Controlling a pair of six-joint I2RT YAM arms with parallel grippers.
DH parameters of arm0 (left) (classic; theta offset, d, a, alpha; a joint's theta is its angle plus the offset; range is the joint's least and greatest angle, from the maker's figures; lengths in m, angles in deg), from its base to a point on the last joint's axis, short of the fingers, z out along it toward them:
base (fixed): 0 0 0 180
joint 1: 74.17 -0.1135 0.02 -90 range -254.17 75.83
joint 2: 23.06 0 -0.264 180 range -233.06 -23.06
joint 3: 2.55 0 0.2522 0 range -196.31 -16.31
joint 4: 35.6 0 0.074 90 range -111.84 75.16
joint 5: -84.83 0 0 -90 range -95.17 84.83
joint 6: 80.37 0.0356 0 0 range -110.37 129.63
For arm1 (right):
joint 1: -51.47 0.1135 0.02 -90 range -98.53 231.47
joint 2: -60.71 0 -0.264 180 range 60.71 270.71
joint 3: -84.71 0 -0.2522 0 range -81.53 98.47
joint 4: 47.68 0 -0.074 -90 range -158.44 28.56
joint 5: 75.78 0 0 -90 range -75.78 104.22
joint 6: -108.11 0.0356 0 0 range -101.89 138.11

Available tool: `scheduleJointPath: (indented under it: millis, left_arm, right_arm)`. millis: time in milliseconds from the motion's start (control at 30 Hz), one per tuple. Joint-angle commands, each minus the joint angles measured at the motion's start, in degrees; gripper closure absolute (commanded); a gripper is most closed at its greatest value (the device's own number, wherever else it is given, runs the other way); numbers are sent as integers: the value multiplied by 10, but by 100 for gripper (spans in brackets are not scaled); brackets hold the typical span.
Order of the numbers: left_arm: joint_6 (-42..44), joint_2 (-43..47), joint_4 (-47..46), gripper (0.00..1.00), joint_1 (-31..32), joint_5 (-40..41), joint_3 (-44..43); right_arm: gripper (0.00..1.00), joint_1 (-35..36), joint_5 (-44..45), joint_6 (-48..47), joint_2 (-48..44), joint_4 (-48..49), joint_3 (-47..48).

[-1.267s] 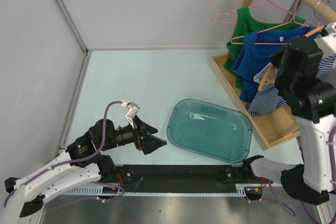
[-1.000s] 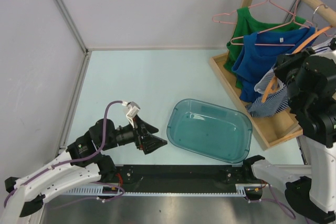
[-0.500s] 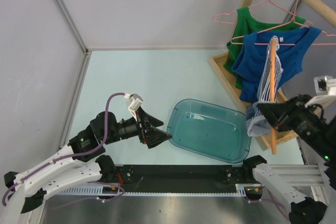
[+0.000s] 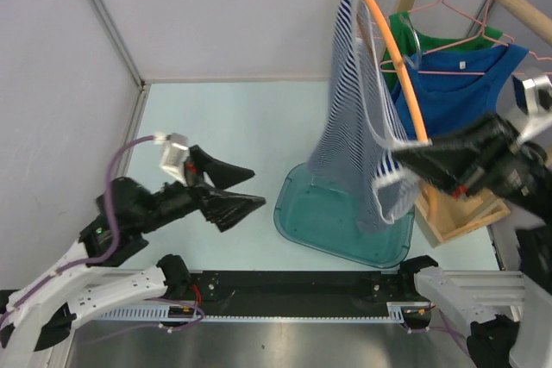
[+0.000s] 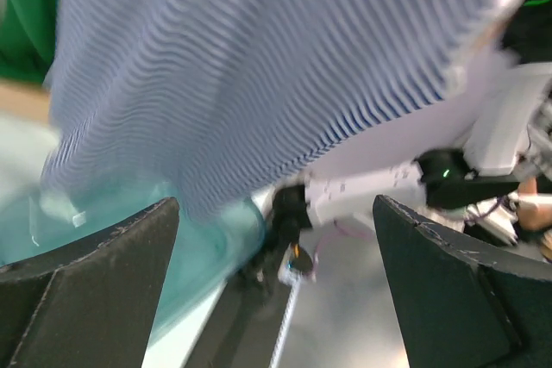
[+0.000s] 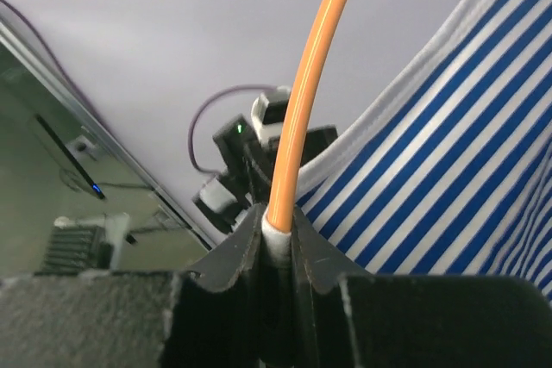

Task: Remove the tank top from the hanger

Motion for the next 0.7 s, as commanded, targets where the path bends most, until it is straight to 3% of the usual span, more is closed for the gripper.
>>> scheduleJointPath:
  millis: [0, 67, 133, 200, 233, 333, 533, 667]
  left_arm:
    - [41, 62, 50, 1, -2, 92, -68]
    - [50, 82, 88, 1, -2, 124, -77]
    - [54, 109, 124, 1, -1, 159, -91]
    - [55, 129, 149, 1, -2, 189, -105]
    - [54, 133, 173, 1, -2, 198, -112]
    - [51, 150, 223, 1, -2, 241, -139]
    - [29, 191, 299, 3, -2, 324, -155]
    - [35, 184, 341, 7, -1, 380, -165]
  right_arm:
    - [100, -35, -109, 263, 82, 489, -74]
    - [100, -30, -89, 337, 123, 585, -73]
    - [100, 30, -57, 301, 149, 583, -56]
    - [100, 123, -22, 218, 198, 503, -3]
    - [100, 222, 22, 120, 221, 412, 27]
    - [100, 338, 81, 54, 300, 338, 94]
    - [100, 377, 189, 36, 332, 395, -19]
    - [100, 377, 191, 72, 335, 464, -116]
